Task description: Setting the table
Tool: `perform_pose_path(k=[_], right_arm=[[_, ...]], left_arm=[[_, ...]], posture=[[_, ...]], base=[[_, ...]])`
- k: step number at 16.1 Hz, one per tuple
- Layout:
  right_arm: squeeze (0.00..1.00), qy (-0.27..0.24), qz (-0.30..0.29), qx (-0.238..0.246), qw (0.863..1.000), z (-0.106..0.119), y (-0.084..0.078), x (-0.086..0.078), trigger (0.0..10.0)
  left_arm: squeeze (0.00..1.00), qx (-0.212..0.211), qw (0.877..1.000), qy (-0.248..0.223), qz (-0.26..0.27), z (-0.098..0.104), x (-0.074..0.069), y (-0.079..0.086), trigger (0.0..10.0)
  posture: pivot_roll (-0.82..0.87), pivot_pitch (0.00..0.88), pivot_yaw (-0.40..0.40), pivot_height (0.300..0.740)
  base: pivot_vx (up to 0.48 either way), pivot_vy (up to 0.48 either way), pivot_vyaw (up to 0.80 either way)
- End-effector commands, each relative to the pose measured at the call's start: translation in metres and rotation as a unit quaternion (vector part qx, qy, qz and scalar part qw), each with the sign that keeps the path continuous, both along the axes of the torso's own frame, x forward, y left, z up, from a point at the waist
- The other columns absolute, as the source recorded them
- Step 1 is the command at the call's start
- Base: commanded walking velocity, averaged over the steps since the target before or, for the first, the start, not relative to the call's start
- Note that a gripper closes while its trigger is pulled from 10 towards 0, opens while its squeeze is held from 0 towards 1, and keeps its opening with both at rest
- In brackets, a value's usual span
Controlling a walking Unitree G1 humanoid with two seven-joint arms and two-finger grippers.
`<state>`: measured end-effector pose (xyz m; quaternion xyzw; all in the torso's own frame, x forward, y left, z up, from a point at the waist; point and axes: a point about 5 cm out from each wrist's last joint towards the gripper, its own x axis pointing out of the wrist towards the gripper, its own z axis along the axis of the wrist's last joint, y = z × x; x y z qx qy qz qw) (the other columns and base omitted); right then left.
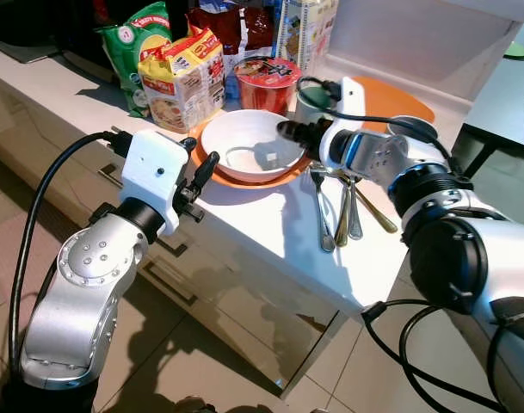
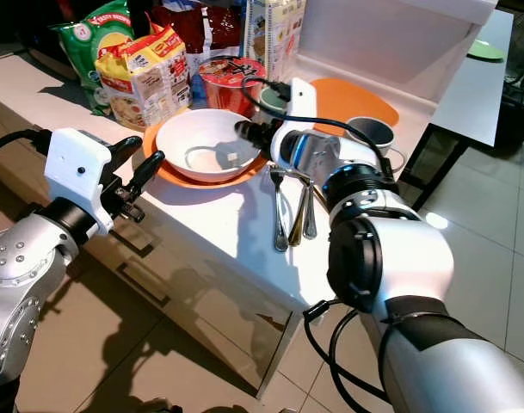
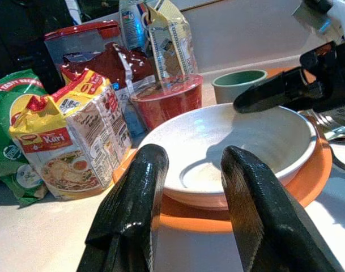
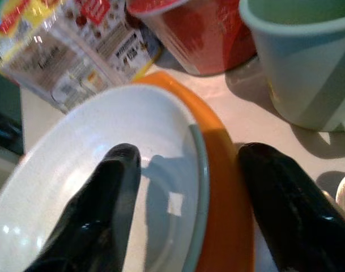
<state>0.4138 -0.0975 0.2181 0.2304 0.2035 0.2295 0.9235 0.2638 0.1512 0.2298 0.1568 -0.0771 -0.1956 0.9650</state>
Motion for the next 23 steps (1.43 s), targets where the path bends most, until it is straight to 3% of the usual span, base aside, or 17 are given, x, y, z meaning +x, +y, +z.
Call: perform_pose_path(k=[1,2,3,4,5,11,17,23], right_arm=[[0.0,-0.003,-0.008,0.011,1.0,0.004,-0.007,0.001,0.0],[0.0,0.0,-0.011,0.009,1.0,0.003,-0.01,0.001,0.0],[0.0,0.001,-0.013,0.008,1.0,0.002,-0.012,0.001,0.8],[0.0,-0.001,-0.012,0.005,1.0,0.003,-0.014,0.001,6.7],[0.0,-0.003,-0.01,0.002,1.0,0.004,-0.016,0.001,10.0],[0.0,-0.007,0.005,-0.037,0.999,0.002,-0.023,0.0,10.0],[0.0,-0.004,0.012,-0.031,0.999,-0.006,-0.009,-0.001,10.0],[0.0,0.021,-0.013,-0.042,0.999,-0.023,-0.008,-0.004,10.0]], left_arm=[[0.0,0.002,1.0,-0.006,-0.006,0.004,0.0,-0.002,10.0],[0.0,0.002,1.0,-0.006,-0.008,0.004,0.001,-0.003,10.0],[0.0,0.002,1.0,-0.006,-0.009,0.004,0.001,-0.003,10.0],[0.0,0.0,1.0,-0.007,-0.009,0.004,0.003,-0.003,10.0],[0.0,-0.001,1.0,-0.008,-0.009,0.005,0.003,-0.003,10.0],[0.0,-0.004,1.0,-0.01,-0.007,0.003,0.012,-0.004,10.0],[0.0,-0.005,1.0,-0.019,-0.006,0.006,0.012,-0.004,10.0],[0.0,-0.007,1.0,-0.016,-0.004,0.005,0.009,-0.004,10.0]], posture=[[0.2,0.048,-0.07,0.74],[0.2,0.043,-0.069,0.74],[0.19,0.04,-0.068,0.74],[0.19,0.031,-0.067,0.74],[0.19,0.025,-0.065,0.74],[0.17,0.0,-0.052,0.74],[0.19,0.0,-0.062,0.74],[0.2,0.03,-0.064,0.74]], base=[[0.0,0.0,0.0],[0.0,0.0,0.0],[0.0,0.0,0.0],[0.0,0.0,0.0],[0.0,0.0,0.0],[0.0,0.0,0.0],[0.0,0.0,0.0],[0.0,0.0,0.0]])
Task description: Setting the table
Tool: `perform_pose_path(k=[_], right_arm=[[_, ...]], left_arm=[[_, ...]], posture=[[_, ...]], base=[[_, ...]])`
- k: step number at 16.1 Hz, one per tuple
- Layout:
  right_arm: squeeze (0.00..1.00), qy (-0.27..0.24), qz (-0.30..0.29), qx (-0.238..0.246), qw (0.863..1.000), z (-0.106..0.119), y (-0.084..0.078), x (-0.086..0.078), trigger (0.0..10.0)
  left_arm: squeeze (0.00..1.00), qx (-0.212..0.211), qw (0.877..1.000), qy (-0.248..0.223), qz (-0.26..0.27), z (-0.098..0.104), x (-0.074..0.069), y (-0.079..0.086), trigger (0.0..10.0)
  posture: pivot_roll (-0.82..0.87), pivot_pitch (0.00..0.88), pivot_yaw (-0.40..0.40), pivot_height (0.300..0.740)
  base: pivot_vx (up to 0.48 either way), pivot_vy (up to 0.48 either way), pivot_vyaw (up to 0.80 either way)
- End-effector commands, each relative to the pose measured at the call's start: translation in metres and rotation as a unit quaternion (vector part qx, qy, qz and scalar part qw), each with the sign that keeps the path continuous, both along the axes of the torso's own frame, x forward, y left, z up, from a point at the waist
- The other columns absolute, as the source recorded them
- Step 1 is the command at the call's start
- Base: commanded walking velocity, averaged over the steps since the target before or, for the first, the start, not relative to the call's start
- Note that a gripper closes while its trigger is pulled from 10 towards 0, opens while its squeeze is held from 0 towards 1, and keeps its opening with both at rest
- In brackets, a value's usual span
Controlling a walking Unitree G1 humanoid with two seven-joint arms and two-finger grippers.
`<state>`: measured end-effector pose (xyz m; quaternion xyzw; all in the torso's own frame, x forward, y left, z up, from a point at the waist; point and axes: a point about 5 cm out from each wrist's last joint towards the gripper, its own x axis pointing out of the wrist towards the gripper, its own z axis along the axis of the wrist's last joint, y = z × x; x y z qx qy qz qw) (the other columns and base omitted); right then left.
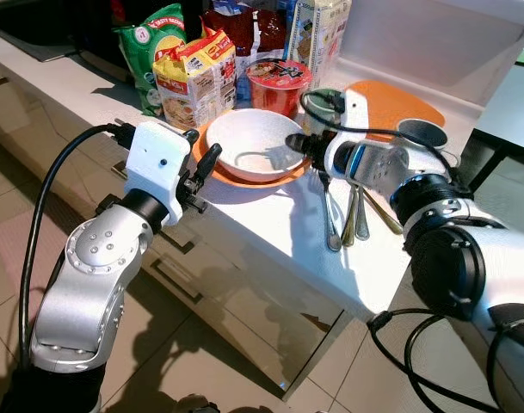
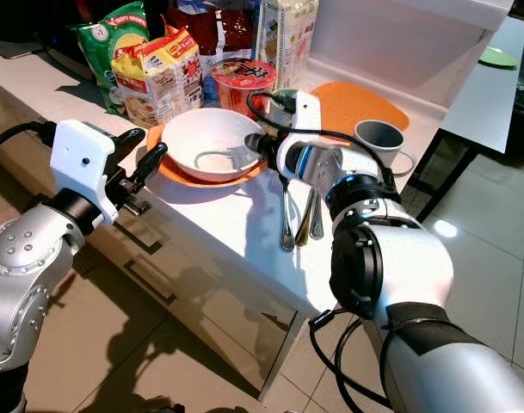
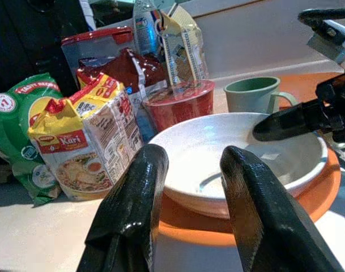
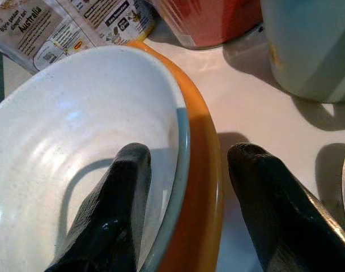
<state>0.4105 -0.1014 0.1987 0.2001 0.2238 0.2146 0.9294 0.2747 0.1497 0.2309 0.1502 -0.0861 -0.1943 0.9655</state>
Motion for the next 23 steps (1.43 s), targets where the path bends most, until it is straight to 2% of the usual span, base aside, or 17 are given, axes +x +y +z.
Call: perform_pose_path(k=[1,2,3,5,9,11,12,13,14,15,19,20,21,22,23], right_arm=[[0.0,0.01,-0.008,-0.006,1.0,-0.005,-0.004,-0.001,10.0],[0.0,0.013,-0.009,-0.005,1.0,-0.007,-0.005,-0.001,7.5],[0.0,0.015,-0.011,-0.005,1.0,-0.008,-0.006,-0.002,3.8],[0.0,0.015,-0.019,-0.004,1.0,-0.007,-0.009,-0.001,0.0],[0.0,0.012,-0.024,-0.001,1.0,-0.004,-0.011,0.0,0.0],[0.0,0.012,-0.027,0.003,1.0,-0.004,-0.012,0.0,0.0],[0.0,0.013,-0.029,0.004,0.999,-0.004,-0.013,0.0,0.0],[0.0,0.014,-0.029,0.004,0.999,-0.005,-0.014,0.0,0.0],[0.0,0.017,-0.032,0.005,0.999,-0.006,-0.015,0.0,0.0],[0.0,0.018,-0.033,0.004,0.999,-0.007,-0.016,0.0,0.0],[0.0,0.016,-0.037,-0.003,0.999,-0.007,-0.019,0.0,0.0],[0.0,0.015,-0.037,-0.007,0.999,-0.006,-0.02,0.0,0.0],[0.0,0.015,-0.037,-0.008,0.999,-0.006,-0.021,0.0,0.0],[0.0,0.014,-0.037,-0.009,0.999,-0.006,-0.021,0.0,0.0],[0.0,0.014,-0.037,-0.009,0.999,-0.006,-0.021,0.0,0.0]], left_arm=[[0.0,0.001,1.0,-0.008,-0.004,0.004,-0.003,-0.003,10.0],[0.0,0.001,1.0,-0.007,-0.005,0.004,-0.003,-0.003,10.0],[0.0,0.001,1.0,-0.006,-0.005,0.003,-0.003,-0.004,10.0],[0.0,0.001,1.0,-0.007,-0.005,0.004,-0.002,-0.004,10.0],[0.0,-0.002,1.0,-0.008,0.0,0.005,0.002,-0.003,10.0],[0.0,-0.01,1.0,-0.004,0.008,0.006,0.009,-0.003,10.0],[0.0,-0.028,0.999,0.002,0.014,0.007,0.019,-0.003,10.0],[0.0,-0.036,0.999,0.005,0.017,0.007,0.024,-0.004,10.0],[0.0,-0.081,0.996,0.028,0.016,0.009,0.04,-0.008,10.0],[0.0,-0.105,0.993,0.044,0.012,0.009,0.045,-0.01,10.0],[0.0,-0.164,0.981,0.102,-0.02,0.01,0.056,-0.021,10.0],[0.02,-0.182,0.971,0.148,-0.056,0.007,0.054,-0.028,10.0],[0.14,-0.177,0.969,0.158,-0.063,0.006,0.054,-0.03,10.0],[0.38,-0.158,0.971,0.172,-0.06,0.003,0.054,-0.03,10.0],[0.55,-0.16,0.968,0.181,-0.063,0.002,0.054,-0.031,10.0]], posture=[[0.2,0.036,-0.065,0.74],[0.19,0.04,-0.065,0.74],[0.19,0.039,-0.065,0.74],[0.19,0.035,-0.066,0.74],[0.19,0.025,-0.068,0.74],[0.19,0.023,-0.068,0.74],[0.19,0.022,-0.07,0.74],[0.19,0.022,-0.07,0.74],[0.18,0.018,-0.07,0.74],[0.18,0.018,-0.07,0.74],[0.16,0.014,-0.064,0.74],[0.16,0.014,-0.065,0.74],[0.16,0.014,-0.065,0.74],[0.16,0.015,-0.066,0.74],[0.16,0.015,-0.067,0.74]], base=[[0.0,0.0,0.0],[0.0,0.0,0.0],[0.0,0.0,0.0],[0.0,0.0,0.0],[0.0,0.0,0.0],[0.0,0.0,0.0],[0.0,0.0,0.0],[0.0,0.0,0.0],[0.0,0.0,0.0],[0.0,0.0,0.0],[0.0,0.0,0.0],[0.0,0.0,0.0],[0.0,0.0,0.0],[0.0,0.0,0.0],[0.0,0.0,0.0]])
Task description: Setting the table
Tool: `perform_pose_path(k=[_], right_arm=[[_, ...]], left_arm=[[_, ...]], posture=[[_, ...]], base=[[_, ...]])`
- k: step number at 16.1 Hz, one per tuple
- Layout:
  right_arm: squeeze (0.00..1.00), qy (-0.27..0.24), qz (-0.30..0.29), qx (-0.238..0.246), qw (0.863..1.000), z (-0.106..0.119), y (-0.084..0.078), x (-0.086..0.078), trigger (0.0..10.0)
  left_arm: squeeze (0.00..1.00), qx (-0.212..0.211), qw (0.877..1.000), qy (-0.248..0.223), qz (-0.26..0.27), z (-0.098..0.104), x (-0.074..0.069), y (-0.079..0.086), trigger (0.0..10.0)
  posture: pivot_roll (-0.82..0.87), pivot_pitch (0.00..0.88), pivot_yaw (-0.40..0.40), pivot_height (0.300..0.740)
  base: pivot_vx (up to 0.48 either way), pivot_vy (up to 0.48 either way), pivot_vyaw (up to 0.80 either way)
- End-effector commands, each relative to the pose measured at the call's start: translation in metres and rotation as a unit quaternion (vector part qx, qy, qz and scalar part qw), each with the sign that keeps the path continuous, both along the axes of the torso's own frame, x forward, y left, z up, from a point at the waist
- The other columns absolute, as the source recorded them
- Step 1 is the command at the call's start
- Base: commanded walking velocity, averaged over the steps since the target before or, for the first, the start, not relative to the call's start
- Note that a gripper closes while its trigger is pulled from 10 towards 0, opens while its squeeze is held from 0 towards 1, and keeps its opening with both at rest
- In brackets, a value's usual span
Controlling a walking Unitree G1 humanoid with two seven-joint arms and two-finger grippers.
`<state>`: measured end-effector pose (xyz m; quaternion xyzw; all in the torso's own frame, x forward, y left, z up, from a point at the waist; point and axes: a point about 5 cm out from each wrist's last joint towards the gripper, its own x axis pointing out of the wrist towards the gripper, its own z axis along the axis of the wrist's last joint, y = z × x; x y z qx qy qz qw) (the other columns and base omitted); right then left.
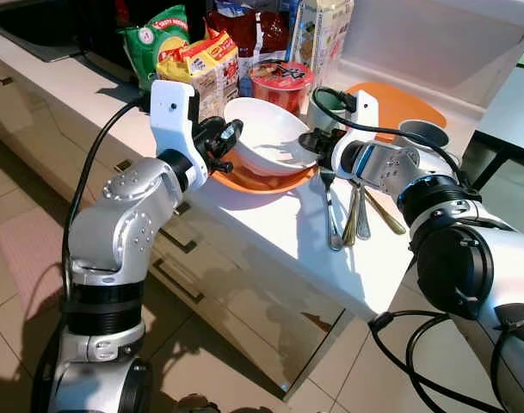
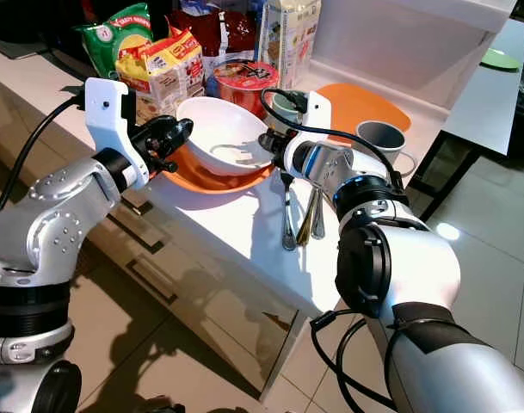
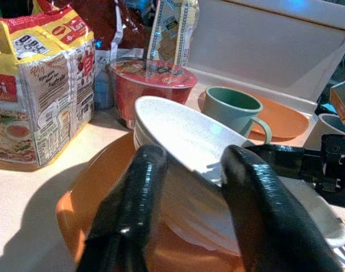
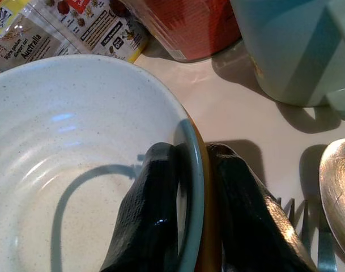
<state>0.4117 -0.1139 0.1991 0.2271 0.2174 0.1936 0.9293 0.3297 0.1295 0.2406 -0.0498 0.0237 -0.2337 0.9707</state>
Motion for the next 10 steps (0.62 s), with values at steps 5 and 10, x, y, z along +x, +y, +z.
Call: perform_pose_path(k=[5,10], right_arm=[[0.0,-0.008,0.002,-0.068,0.998,-0.003,-0.004,0.0,0.0],[0.0,-0.047,0.019,-0.122,0.991,0.008,0.001,0.004,0.0]], left_arm=[[0.0,0.035,0.997,0.071,-0.016,-0.009,0.003,-0.014,10.0],[0.0,-0.086,0.987,0.134,-0.005,-0.005,0.012,-0.018,10.0]], posture=[[0.17,0.014,-0.069,0.74],[0.17,0.012,-0.067,0.74]], base=[[0.0,0.0,0.0],[0.0,0.0,0.0]])
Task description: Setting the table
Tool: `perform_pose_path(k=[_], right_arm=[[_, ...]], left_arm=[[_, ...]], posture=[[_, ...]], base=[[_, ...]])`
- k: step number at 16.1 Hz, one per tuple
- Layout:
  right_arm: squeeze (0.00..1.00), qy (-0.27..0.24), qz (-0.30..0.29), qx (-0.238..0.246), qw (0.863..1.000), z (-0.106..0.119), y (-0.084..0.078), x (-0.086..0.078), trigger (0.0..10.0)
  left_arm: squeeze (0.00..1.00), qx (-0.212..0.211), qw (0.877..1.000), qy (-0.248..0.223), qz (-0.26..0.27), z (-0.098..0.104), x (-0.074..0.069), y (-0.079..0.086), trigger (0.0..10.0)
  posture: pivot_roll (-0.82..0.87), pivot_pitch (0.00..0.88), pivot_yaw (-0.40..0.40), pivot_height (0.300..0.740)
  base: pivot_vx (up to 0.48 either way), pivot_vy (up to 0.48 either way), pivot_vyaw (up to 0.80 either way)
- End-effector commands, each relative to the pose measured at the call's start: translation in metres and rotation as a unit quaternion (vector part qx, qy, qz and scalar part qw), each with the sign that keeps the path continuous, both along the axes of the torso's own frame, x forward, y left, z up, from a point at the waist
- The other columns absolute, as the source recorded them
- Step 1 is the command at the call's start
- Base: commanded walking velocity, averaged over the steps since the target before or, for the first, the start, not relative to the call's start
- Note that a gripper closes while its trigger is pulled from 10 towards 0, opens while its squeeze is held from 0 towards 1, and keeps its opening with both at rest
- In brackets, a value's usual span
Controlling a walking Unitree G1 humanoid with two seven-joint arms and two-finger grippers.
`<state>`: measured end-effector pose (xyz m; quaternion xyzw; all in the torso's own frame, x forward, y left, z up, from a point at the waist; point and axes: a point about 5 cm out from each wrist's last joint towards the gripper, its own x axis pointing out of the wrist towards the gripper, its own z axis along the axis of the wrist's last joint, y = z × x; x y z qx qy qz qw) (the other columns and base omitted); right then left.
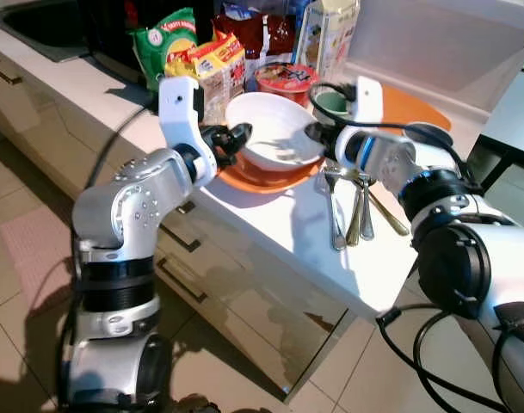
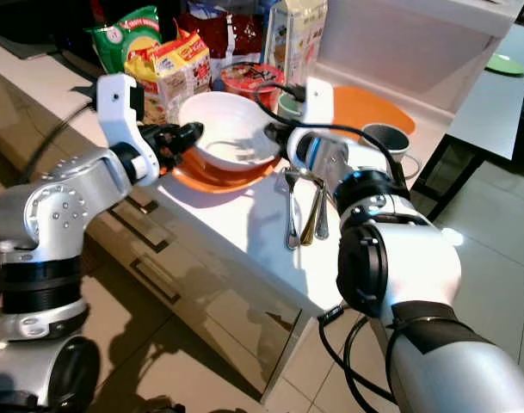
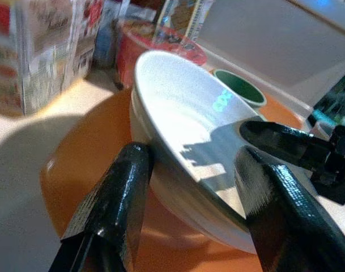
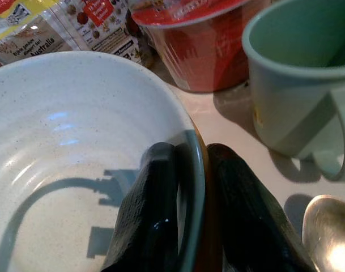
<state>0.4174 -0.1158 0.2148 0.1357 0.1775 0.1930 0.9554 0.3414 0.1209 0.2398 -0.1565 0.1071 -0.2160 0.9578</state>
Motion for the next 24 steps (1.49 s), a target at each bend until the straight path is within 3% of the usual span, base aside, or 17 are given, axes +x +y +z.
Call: perform_pose_path(k=[1,2,6,9,10,12,14,15,16,22,23,24], right_arm=[[0.0,0.011,0.012,-0.043,0.999,-0.007,0.003,-0.002,0.0],[0.0,0.001,0.017,-0.052,0.998,-0.004,0.006,-0.001,0.0],[0.0,-0.012,0.028,-0.074,0.997,-0.001,0.009,-0.001,0.0],[0.0,-0.022,0.037,-0.088,0.995,0.001,0.011,0.0,0.0],[0.0,-0.026,0.04,-0.09,0.995,0.002,0.012,0.0,0.0],[0.0,-0.028,0.043,-0.092,0.994,0.003,0.013,0.0,0.0],[0.0,-0.03,0.046,-0.098,0.994,0.003,0.013,0.0,0.0],[0.0,-0.03,0.046,-0.102,0.993,0.001,0.013,0.0,6.8],[0.0,-0.028,0.044,-0.105,0.993,-0.001,0.013,-0.001,10.0],[0.0,-0.024,0.037,-0.114,0.993,-0.006,0.011,-0.001,10.0],[0.7,-0.023,0.036,-0.114,0.993,-0.006,0.01,-0.001,10.0],[1.0,-0.022,0.033,-0.114,0.993,-0.007,0.01,-0.001,10.0]], left_arm=[[0.0,-0.017,0.999,0.037,-0.023,-0.005,0.001,-0.011,10.0],[0.0,-0.037,0.996,0.07,-0.036,-0.012,0.001,-0.017,10.0],[0.0,-0.101,0.988,0.115,-0.029,-0.017,0.007,-0.022,10.0],[0.0,-0.105,0.986,0.126,-0.025,-0.015,0.011,-0.023,10.0],[0.0,-0.105,0.986,0.129,-0.025,-0.016,0.012,-0.024,6.0],[0.0,-0.11,0.985,0.132,-0.025,-0.016,0.013,-0.026,0.0],[0.0,-0.119,0.983,0.134,-0.028,-0.015,0.013,-0.027,0.0],[0.0,-0.124,0.983,0.136,-0.026,-0.014,0.013,-0.027,0.0],[0.0,-0.127,0.982,0.136,-0.025,-0.014,0.014,-0.027,0.0],[0.0,-0.14,0.981,0.137,-0.013,-0.013,0.015,-0.025,0.0],[0.0,-0.141,0.981,0.136,-0.008,-0.013,0.016,-0.024,0.0],[0.0,-0.143,0.98,0.136,0.001,-0.012,0.018,-0.021,0.0]], posture=[[0.17,0.012,-0.067,0.74],[0.17,0.012,-0.067,0.74],[0.17,0.005,-0.066,0.74],[0.17,0.001,-0.065,0.74],[0.17,0.0,-0.064,0.74],[0.17,0.0,-0.063,0.74],[0.17,0.0,-0.063,0.74],[0.17,0.0,-0.063,0.74],[0.17,0.0,-0.063,0.74],[0.17,0.001,-0.063,0.74],[0.17,0.001,-0.063,0.74],[0.17,0.003,-0.063,0.74]], base=[[0.0,0.0,0.0],[0.0,0.0,0.0],[0.0,0.0,0.0],[0.0,0.0,0.0],[0.0,0.0,0.0],[0.0,0.0,0.0],[0.0,0.0,0.0],[0.0,0.0,0.0],[0.0,0.0,0.0],[0.0,0.0,0.0],[0.0,0.0,0.0],[0.0,0.0,0.0]])
